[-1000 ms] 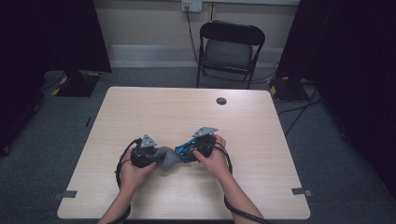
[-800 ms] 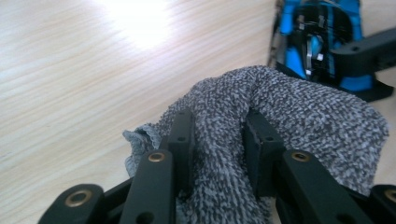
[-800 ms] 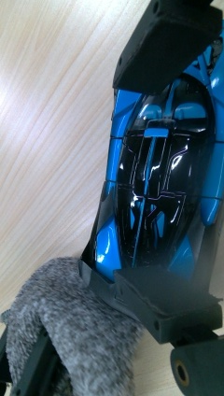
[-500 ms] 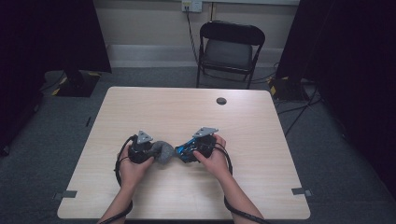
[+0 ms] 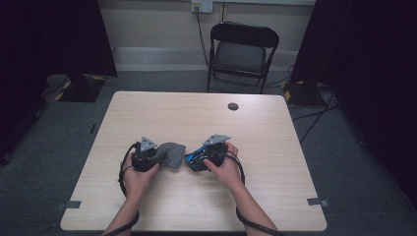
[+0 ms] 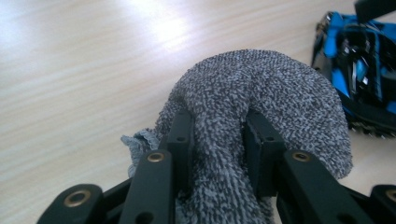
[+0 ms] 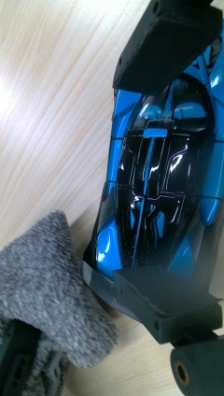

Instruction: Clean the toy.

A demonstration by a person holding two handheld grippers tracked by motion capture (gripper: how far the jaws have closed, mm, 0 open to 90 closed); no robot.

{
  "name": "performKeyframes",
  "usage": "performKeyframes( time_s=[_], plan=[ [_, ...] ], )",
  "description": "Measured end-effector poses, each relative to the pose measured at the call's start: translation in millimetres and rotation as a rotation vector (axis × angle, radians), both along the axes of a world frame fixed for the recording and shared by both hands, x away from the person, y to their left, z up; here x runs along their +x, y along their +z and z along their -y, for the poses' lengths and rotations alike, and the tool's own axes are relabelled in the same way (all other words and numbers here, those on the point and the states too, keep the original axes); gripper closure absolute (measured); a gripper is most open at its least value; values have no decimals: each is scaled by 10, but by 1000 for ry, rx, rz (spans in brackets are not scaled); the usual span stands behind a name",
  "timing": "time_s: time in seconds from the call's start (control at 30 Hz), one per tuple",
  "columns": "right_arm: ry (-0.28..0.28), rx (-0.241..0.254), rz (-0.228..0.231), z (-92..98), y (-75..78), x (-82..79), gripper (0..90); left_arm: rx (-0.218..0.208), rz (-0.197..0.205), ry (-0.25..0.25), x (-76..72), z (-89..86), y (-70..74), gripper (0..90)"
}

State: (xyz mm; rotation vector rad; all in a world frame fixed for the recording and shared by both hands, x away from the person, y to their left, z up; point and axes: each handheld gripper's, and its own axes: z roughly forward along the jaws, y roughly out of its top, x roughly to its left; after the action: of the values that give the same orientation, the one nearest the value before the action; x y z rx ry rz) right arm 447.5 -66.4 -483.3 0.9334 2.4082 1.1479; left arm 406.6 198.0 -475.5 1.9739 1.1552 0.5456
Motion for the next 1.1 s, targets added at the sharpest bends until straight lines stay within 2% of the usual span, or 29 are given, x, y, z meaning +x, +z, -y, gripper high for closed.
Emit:
performKeyframes(
  time_s=[0.1, 0.3, 0.6, 0.77, 0.9, 1.1],
  plan=[
    [-2, 2, 2, 1, -2, -4, 77, -1, 6, 2, -32, -37, 10, 670],
    [-2, 3, 5, 5, -5, -3, 77, -43, -21, -28, -83, -143, 34, 676],
    [-3, 7, 6, 5, -9, -7, 77, -42, -10, -49, -131, -234, 72, 676],
    [-2, 5, 5, 5, -7, -5, 77, -35, -22, -50, -131, -286, 99, 676],
    [-3, 6, 6, 4, -7, -6, 77, -47, -32, -49, -139, -322, 115, 676],
    [-4, 7, 6, 5, -9, -9, 77, -67, -35, -77, -157, -296, 154, 677]
  ],
)
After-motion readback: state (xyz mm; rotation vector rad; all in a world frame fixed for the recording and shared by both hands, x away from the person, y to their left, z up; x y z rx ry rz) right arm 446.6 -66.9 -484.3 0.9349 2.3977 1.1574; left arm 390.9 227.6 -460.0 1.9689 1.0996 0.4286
